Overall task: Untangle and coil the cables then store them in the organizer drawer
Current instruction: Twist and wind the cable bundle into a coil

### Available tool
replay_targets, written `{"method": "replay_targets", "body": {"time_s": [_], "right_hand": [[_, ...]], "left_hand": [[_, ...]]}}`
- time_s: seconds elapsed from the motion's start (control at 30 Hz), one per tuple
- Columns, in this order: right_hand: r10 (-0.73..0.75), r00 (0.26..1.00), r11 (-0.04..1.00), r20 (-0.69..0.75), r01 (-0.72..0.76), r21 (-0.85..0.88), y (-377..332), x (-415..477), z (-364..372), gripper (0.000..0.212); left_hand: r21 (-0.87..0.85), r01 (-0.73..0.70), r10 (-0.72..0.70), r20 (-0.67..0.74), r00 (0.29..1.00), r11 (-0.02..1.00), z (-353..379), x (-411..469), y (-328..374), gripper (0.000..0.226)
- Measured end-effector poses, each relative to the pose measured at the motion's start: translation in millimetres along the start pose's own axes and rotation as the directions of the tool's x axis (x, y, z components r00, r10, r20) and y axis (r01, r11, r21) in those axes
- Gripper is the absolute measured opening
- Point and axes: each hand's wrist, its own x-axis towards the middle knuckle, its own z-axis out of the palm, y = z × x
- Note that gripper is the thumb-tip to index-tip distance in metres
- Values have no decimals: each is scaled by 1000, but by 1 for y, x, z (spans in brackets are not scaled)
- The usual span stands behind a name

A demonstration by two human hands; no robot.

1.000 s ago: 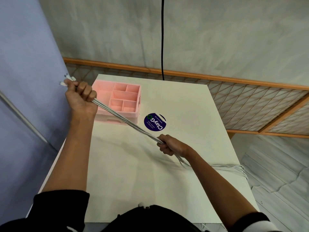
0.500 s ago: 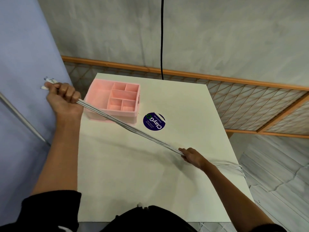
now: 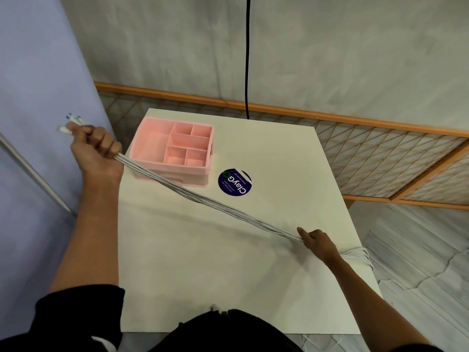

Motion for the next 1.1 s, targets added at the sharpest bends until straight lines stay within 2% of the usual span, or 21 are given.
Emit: {"method": "replay_targets", "body": {"time_s": [0.1,0.2,0.3,0.4,0.47,0.63,0.83,0.9,0.97,1.03,1.1], "right_hand": [[21,1000,998,5,-20,-54,-6,5,-4,58],[21,1000,996,18,-20,-85,-19,8,-6,47],[22,997,994,69,-14,-109,-39,6,-1,33],[-5,995,990,102,20,-139,-50,5,4,35],[-22,993,990,112,37,-134,-54,4,4,33],[-88,989,993,122,98,-73,-65,1,-4,43],[-198,973,979,122,190,76,-74,-3,-11,38],[-232,966,968,116,217,129,-73,-4,-13,41],[-318,947,945,51,312,98,-68,-6,-7,42],[-391,908,920,-148,390,-35,-55,-9,5,44],[-347,865,938,-363,321,-130,-41,-14,10,55]], "left_hand": [[247,-6,-5,43,999,969,8,-7,-6,46],[527,-35,-43,136,990,849,20,-22,-31,43],[761,-75,-204,266,942,644,33,-48,-71,51],[912,-214,-458,365,811,349,42,-77,-118,44],[933,-245,-571,356,740,265,46,-97,-149,45],[957,-227,-723,286,629,182,42,-134,-210,44],[985,-158,-825,147,546,71,28,-155,-244,49],[989,-138,-824,117,554,48,22,-156,-247,52],[977,-213,-788,138,600,10,22,-153,-248,53],[934,-350,-733,186,654,-75,28,-145,-245,55],[915,-391,-663,229,713,-104,34,-136,-236,55]]}}
